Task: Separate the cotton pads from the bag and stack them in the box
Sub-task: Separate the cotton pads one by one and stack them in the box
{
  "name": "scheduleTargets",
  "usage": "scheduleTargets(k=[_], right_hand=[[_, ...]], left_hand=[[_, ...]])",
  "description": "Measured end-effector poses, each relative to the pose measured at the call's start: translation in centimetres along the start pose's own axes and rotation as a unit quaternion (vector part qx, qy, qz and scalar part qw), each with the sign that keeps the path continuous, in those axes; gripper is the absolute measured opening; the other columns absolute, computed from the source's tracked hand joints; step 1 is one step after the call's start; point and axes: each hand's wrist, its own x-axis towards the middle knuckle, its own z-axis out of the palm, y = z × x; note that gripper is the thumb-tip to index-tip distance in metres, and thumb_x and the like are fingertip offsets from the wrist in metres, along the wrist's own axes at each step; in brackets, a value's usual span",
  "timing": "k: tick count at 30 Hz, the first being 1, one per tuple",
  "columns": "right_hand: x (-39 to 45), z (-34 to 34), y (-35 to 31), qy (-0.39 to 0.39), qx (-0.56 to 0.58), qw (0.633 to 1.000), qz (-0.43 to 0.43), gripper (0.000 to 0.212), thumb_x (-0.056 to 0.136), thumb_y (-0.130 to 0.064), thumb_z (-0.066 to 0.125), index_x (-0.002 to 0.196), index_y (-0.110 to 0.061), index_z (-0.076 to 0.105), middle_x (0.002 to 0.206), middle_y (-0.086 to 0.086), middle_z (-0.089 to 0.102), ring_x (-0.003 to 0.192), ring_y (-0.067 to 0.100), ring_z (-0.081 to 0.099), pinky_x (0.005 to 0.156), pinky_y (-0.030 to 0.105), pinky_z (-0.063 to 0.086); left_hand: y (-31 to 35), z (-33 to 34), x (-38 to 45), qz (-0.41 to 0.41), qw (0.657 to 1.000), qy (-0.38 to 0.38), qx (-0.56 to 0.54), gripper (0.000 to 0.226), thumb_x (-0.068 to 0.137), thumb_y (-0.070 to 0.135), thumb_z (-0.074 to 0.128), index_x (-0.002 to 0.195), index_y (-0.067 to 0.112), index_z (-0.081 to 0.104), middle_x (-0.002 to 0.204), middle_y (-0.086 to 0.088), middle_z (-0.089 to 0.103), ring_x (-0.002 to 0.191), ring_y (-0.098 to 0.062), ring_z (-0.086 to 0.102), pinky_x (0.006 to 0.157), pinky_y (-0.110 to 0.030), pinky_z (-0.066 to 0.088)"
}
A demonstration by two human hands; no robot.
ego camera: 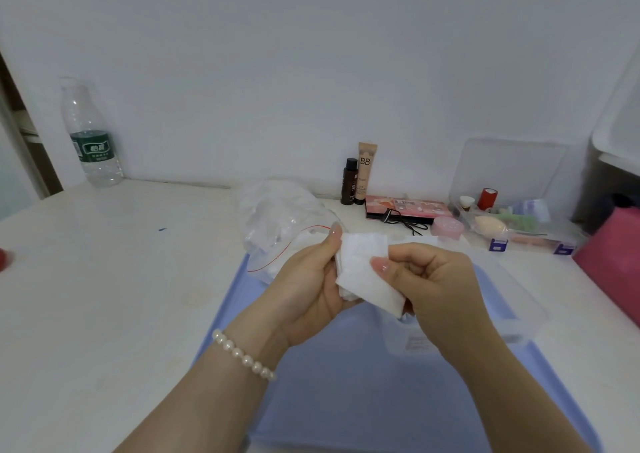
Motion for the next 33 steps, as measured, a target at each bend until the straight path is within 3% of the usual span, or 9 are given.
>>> scheduleTargets(k=[2, 8, 12, 18, 21, 24, 26, 29, 33], right_hand=[[0.0, -0.1, 0.1, -0.001, 0.007, 1.0, 0.006, 0.023, 0.08, 0.002, 0.065, 0.068, -0.018, 0.067, 0.05, -0.01, 0.064, 0.045, 0.0, 0.057, 0.038, 0.014, 0.04], [0.2, -0.4, 0.4, -0.009, -0.023, 1.0, 0.012, 0.016, 0.079, -0.003, 0.068, 0.069, -0.015, 0.069, 0.051, -0.007, 0.064, 0.043, 0.002, 0.056, 0.036, 0.016, 0.039], [0.2, -0.2, 0.8, 0.012, -0.058, 0.998, -0.016, 0.017, 0.076, -0.006, 0.072, 0.068, -0.02, 0.067, 0.051, -0.01, 0.062, 0.045, 0.002, 0.055, 0.04, 0.012, 0.039], [0.4, -0.4, 0.8, 0.085, -0.107, 0.99, -0.046, 0.018, 0.071, -0.009, 0.077, 0.062, -0.014, 0.063, 0.05, -0.014, 0.06, 0.042, 0.003, 0.051, 0.039, 0.014, 0.041], [0.5, -1.2, -0.1, 0.113, -0.017, 0.993, -0.023, 0.016, 0.07, -0.009, 0.076, 0.066, -0.004, 0.061, 0.043, -0.003, 0.056, 0.035, 0.007, 0.047, 0.036, 0.016, 0.039], [0.3, -1.1, -0.4, 0.101, 0.187, 0.977, 0.028, 0.013, 0.067, -0.014, 0.07, 0.072, -0.008, 0.059, 0.052, 0.003, 0.061, 0.041, 0.013, 0.051, 0.04, 0.019, 0.044], [0.1, 0.0, 0.0, 0.081, 0.235, 0.967, 0.06, 0.009, 0.073, -0.006, 0.066, 0.074, -0.008, 0.058, 0.057, 0.005, 0.064, 0.047, 0.015, 0.059, 0.043, 0.022, 0.049], [-0.4, 1.6, 1.0, 0.117, 0.17, 0.977, 0.058, 0.015, 0.079, 0.006, 0.063, 0.071, -0.005, 0.059, 0.067, 0.011, 0.064, 0.054, 0.016, 0.064, 0.045, 0.024, 0.052], [-0.6, 2.1, 1.3, 0.172, 0.086, 0.981, -0.004, 0.017, 0.081, 0.006, 0.063, 0.07, -0.006, 0.059, 0.072, 0.003, 0.06, 0.046, 0.011, 0.063, 0.045, 0.025, 0.054]], left_hand=[[-0.1, -0.1, 0.1, -0.002, 1.0, -0.004, -0.011, 0.063, 0.098, 0.041, 0.028, 0.07, 0.013, 0.077, 0.093, -0.012, 0.073, 0.083, -0.02, 0.07, 0.085, -0.037, 0.051], [-0.1, 0.3, -0.2, 0.004, 0.999, -0.01, 0.036, 0.054, 0.076, 0.048, 0.048, 0.098, 0.002, 0.066, 0.108, -0.021, 0.062, 0.096, -0.028, 0.059, 0.086, -0.035, 0.052], [-0.3, 0.3, -0.2, -0.005, 0.999, -0.001, 0.032, 0.051, 0.085, 0.04, 0.046, 0.106, -0.004, 0.06, 0.107, -0.024, 0.055, 0.093, -0.028, 0.05, 0.075, -0.028, 0.051], [-0.1, 0.3, -0.1, 0.007, 0.999, 0.019, -0.047, 0.039, 0.099, 0.03, 0.036, 0.099, 0.002, 0.063, 0.102, -0.015, 0.071, 0.091, -0.022, 0.069, 0.082, -0.034, 0.055], [-0.3, 0.3, 0.1, 0.036, 0.998, 0.056, -0.008, 0.035, 0.1, 0.028, 0.037, 0.101, 0.005, 0.063, 0.098, -0.009, 0.074, 0.088, -0.016, 0.07, 0.082, -0.032, 0.056], [-0.7, 0.7, 0.0, 0.056, 0.996, 0.067, 0.017, 0.033, 0.1, 0.029, 0.036, 0.1, 0.009, 0.063, 0.092, -0.005, 0.074, 0.084, -0.014, 0.071, 0.078, -0.03, 0.058], [-1.1, 1.0, -0.1, 0.062, 0.995, 0.068, 0.032, 0.033, 0.101, 0.028, 0.035, 0.102, 0.01, 0.063, 0.097, -0.007, 0.074, 0.088, -0.017, 0.071, 0.076, -0.031, 0.059], [-1.4, 1.3, -0.1, 0.07, 0.994, 0.071, 0.035, 0.03, 0.101, 0.02, 0.036, 0.1, 0.005, 0.062, 0.092, -0.013, 0.071, 0.077, -0.018, 0.07, 0.069, -0.03, 0.059], [-1.3, 1.5, -0.2, 0.075, 0.995, 0.064, 0.001, 0.035, 0.101, 0.027, 0.034, 0.106, 0.004, 0.06, 0.1, -0.016, 0.071, 0.087, -0.023, 0.07, 0.074, -0.034, 0.059]])
